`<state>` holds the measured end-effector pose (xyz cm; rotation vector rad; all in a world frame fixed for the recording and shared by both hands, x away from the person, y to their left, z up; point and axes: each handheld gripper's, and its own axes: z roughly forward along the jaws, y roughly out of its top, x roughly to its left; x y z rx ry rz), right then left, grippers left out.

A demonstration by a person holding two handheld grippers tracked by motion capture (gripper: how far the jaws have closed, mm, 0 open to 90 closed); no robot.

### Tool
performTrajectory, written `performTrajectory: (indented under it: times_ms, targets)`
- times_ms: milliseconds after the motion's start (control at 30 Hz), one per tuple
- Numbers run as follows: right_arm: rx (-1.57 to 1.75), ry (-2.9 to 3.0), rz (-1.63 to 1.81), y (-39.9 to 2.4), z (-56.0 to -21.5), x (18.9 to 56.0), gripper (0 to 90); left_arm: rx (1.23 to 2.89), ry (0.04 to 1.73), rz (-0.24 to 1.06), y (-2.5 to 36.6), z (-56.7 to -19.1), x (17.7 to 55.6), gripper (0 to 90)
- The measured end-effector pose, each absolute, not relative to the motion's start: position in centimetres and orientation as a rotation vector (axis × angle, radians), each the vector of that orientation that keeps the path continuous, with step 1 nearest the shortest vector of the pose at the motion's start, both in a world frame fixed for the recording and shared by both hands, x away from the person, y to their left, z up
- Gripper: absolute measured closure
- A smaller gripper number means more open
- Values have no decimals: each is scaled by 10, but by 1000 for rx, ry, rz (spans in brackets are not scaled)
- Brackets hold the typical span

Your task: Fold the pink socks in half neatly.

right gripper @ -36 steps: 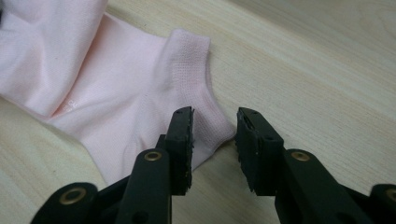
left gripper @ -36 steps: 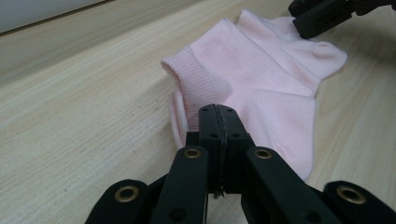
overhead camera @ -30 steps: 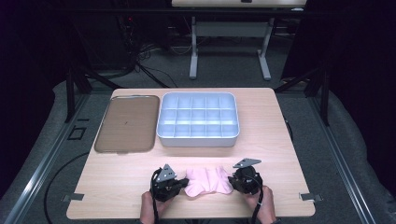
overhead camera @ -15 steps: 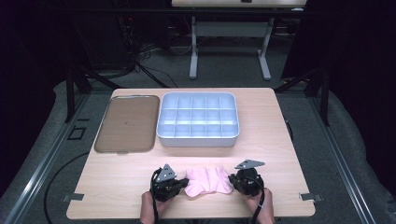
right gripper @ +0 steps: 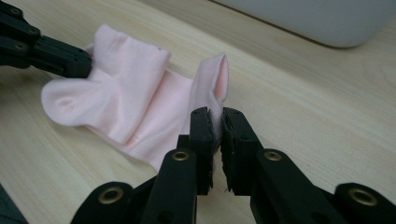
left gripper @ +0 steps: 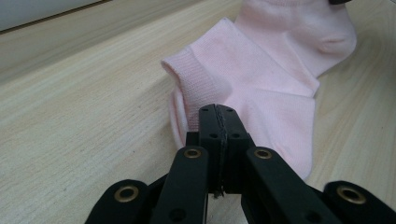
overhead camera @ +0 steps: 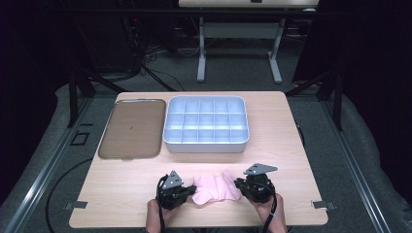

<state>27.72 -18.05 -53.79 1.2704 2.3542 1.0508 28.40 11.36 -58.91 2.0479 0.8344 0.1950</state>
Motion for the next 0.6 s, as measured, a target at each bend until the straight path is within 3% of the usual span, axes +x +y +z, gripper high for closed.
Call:
performTrajectory:
  times_ms: [600]
  targets:
    - [1151, 2452, 1154, -143, -510, 282, 827, 2048, 832, 189, 114, -589, 284, 895]
